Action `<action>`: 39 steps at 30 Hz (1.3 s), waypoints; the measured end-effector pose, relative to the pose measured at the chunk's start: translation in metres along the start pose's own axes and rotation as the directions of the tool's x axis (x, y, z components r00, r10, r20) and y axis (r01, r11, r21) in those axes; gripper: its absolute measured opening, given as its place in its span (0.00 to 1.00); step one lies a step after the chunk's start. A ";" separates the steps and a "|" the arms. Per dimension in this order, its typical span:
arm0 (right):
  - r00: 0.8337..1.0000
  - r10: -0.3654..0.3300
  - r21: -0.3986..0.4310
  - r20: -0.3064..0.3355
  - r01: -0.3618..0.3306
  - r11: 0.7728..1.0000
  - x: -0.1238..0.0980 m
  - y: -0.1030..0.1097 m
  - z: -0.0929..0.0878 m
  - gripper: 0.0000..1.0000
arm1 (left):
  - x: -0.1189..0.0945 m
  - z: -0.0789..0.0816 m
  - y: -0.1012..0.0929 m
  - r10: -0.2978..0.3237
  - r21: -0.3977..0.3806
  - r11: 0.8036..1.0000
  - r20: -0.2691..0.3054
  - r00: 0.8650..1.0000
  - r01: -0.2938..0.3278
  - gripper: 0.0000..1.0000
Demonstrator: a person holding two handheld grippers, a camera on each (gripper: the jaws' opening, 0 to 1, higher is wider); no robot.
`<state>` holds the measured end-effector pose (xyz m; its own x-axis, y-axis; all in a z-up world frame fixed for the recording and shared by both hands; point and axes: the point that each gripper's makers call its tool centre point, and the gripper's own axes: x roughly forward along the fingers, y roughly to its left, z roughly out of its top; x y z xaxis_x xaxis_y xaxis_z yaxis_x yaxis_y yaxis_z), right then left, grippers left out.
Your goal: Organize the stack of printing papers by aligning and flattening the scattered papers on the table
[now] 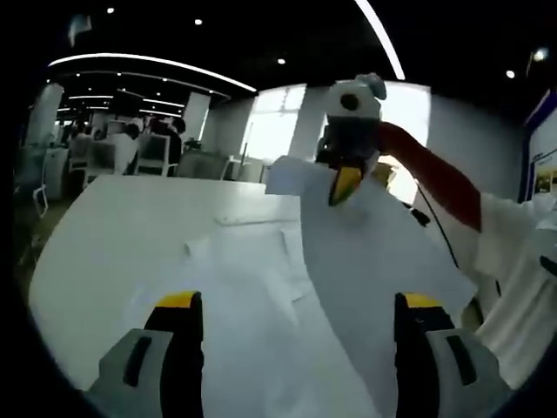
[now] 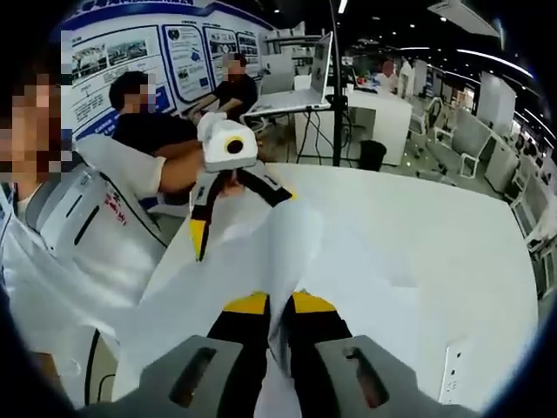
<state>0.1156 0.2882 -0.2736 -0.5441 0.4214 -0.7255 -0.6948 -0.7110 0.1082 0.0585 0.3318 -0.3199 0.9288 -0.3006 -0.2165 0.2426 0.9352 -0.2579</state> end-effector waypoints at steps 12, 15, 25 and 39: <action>1.000 0.011 0.015 -0.003 -0.011 1.000 0.006 -0.001 -0.004 0.04 | 0.008 0.000 -0.001 -0.013 -0.005 1.000 -0.014 1.000 0.013 0.94; 1.000 0.013 0.016 -0.012 -0.013 1.000 0.007 -0.001 -0.005 0.04 | 0.011 0.001 -0.004 -0.023 -0.005 1.000 -0.013 1.000 0.022 0.94; 1.000 0.016 0.012 -0.010 -0.016 1.000 0.007 0.000 -0.002 0.04 | 0.022 0.005 -0.011 -0.060 -0.027 0.998 0.002 0.998 0.060 0.94; 1.000 0.010 -0.003 -0.014 -0.010 1.000 0.005 0.007 0.005 0.04 | 0.028 0.012 -0.022 -0.097 -0.036 0.994 0.032 0.995 0.098 0.90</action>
<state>0.1056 0.2880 -0.2725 -0.5446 0.4061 -0.7338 -0.6879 -0.7168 0.1139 0.0827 0.3051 -0.3091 0.9092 -0.3841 -0.1606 0.3225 0.8937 -0.3120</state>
